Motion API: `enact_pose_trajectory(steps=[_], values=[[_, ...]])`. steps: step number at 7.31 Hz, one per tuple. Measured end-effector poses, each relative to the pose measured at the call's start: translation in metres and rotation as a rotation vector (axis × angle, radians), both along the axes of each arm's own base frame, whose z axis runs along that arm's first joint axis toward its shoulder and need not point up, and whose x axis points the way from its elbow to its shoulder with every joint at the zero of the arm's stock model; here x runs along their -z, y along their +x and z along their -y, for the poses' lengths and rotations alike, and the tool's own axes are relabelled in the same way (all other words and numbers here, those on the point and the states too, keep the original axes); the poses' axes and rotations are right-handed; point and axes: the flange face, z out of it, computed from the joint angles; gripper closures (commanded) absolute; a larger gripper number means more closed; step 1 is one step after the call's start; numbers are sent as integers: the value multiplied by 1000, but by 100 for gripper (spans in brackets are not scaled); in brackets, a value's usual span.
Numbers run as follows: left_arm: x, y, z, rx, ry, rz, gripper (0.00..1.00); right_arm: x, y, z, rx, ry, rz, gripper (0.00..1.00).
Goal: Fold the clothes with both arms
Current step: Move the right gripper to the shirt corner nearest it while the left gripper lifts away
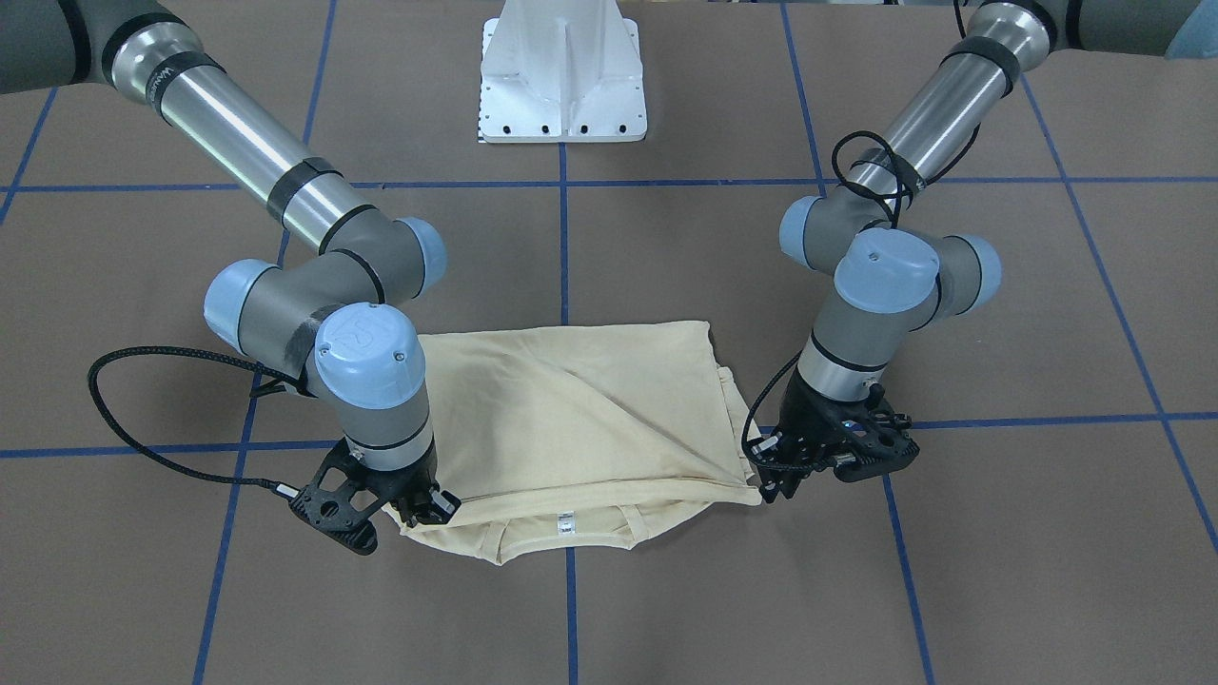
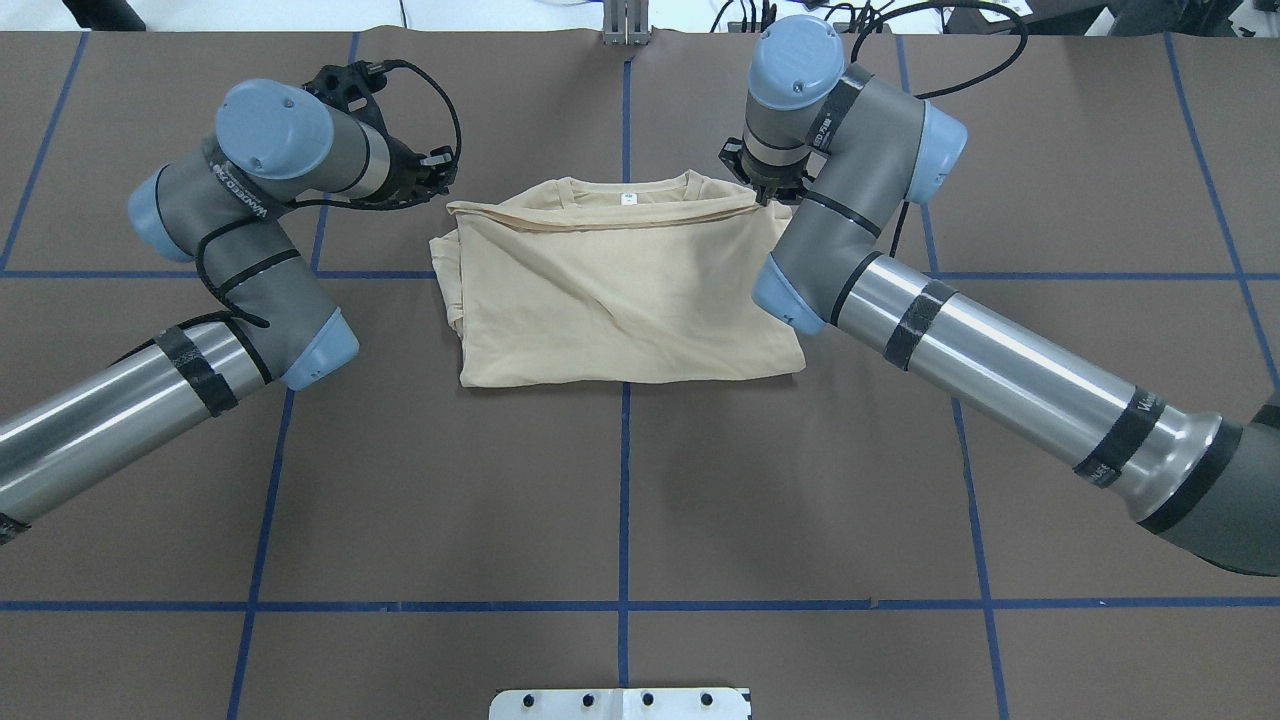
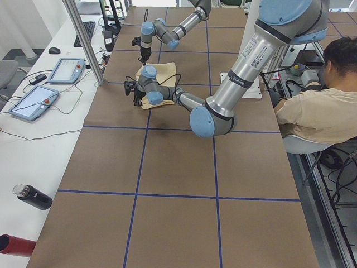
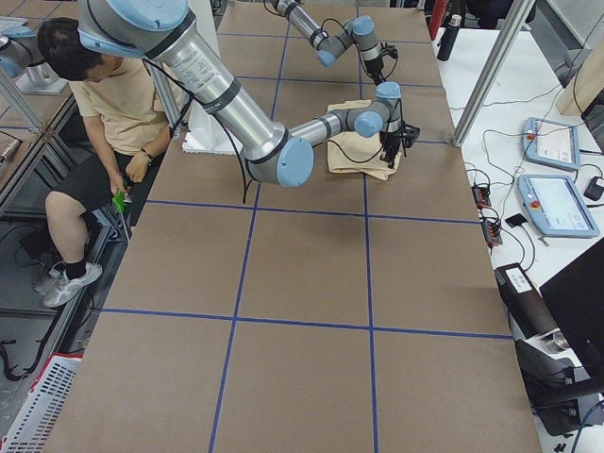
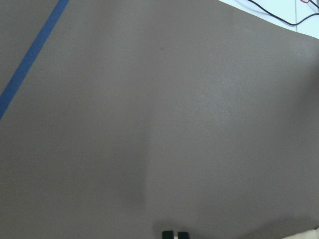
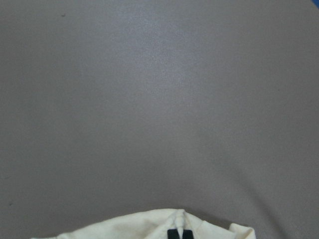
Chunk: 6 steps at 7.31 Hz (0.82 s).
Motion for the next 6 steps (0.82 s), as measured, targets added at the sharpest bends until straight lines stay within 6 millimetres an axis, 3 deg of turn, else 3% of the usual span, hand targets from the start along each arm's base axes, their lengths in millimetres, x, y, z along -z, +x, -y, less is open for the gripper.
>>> enact_pose_trajectory(steps=[1,2,3,6], values=[[-1,0,0,0,3,-4,30,0,0,0,0,0,-1,74],[1,0,0,0,10,-11,0,0,0,0,-1,1,-2,42],[5,-2,1,2,23,-26,0,-1,0,0,-1,2,-3,8],[32,-19,2,6,56,-71,0,4,4,4,-9,5,4,8]])
